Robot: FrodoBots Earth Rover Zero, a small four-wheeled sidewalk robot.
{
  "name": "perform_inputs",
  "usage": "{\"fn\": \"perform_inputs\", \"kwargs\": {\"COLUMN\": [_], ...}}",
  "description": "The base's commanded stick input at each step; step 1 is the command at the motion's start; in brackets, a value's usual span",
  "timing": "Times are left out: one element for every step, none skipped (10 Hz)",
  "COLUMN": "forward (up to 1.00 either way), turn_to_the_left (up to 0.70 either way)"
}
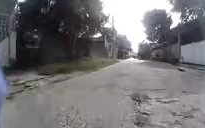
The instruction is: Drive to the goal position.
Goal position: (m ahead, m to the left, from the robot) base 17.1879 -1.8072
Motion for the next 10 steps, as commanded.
{"fn": "perform_inputs", "kwargs": {"forward": [1.0,1.0,1.0,1.0,1.0,1.0,1.0,1.0,1.0,1.0], "turn_to_the_left": [0.0,0.0,0.0,0.0,0.09,0.08,0.01,-0.22,-0.4,-0.4]}}
